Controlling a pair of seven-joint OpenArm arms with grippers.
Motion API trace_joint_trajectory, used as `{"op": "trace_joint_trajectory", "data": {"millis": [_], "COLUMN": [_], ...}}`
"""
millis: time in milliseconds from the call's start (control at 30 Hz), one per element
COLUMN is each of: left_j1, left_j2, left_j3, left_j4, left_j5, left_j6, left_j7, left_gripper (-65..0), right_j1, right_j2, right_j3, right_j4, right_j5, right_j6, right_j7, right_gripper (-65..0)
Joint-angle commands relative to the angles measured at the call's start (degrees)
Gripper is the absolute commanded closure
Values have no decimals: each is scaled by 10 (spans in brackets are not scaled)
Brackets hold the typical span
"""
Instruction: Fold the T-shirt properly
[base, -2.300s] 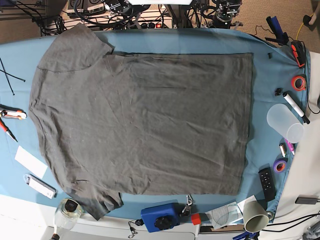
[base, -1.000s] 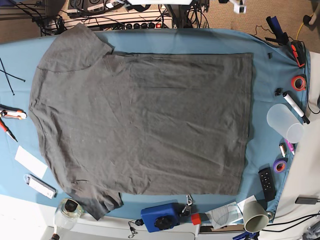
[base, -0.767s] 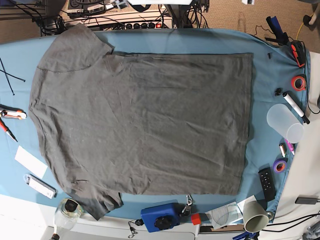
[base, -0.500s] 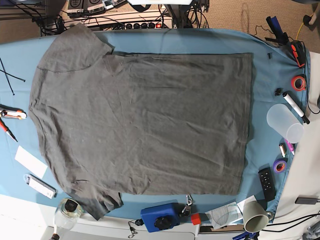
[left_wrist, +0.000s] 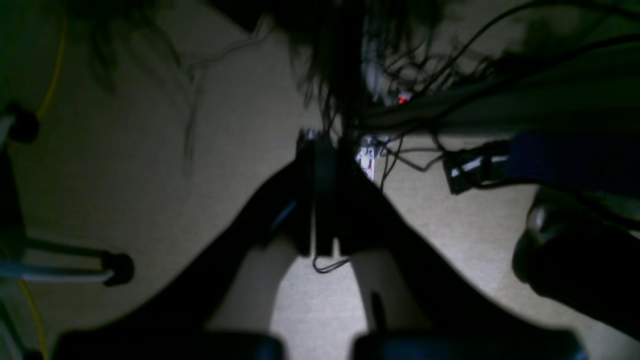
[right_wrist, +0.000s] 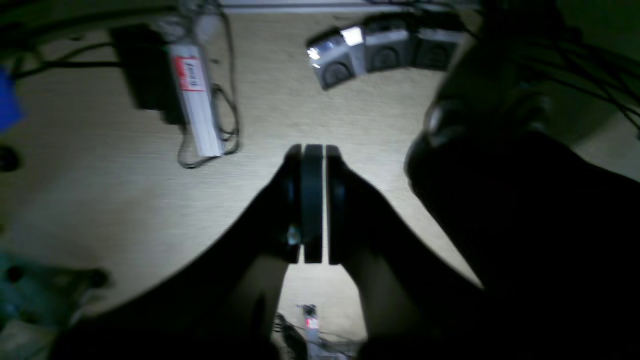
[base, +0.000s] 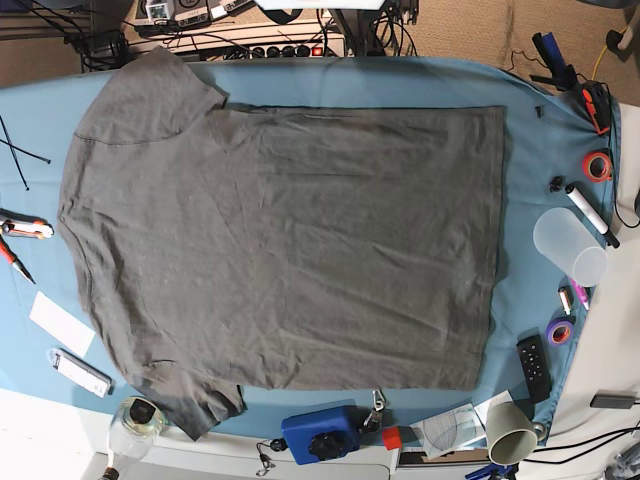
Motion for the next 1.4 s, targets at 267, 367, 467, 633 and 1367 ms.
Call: {"op": "trace_joint_trajectory", "data": {"millis": [267,367,467,633,1367], "left_j1": [59,61,64,65,84], "left_j2": [-4,-5,-4,-4,-21], "left_j3": [-3,-3,-3,-3,-165], "left_j4": [85,88,88,88,306], "left_j5": [-7,-6,-7,-19,-166], "left_j6": [-3,-3,-10,-85,-102], "left_j7": [24,26,26,25,96], "left_gripper": [0,-68,-174,-199,-198], "right_j1": [-24,-24,-24,-22,132], "right_j2": [-1,-1,-1,-22,-36], "right_j3": [150,202,252,341,477], "right_j4": [102,123,139,162,175], "right_j5": [162,228,304,369,450], "right_j6": [125,162,195,202,280], "right_j7": [-106,-152,-201,-212,-263], "right_gripper": [-28,-123,-258,-280,-279]}}
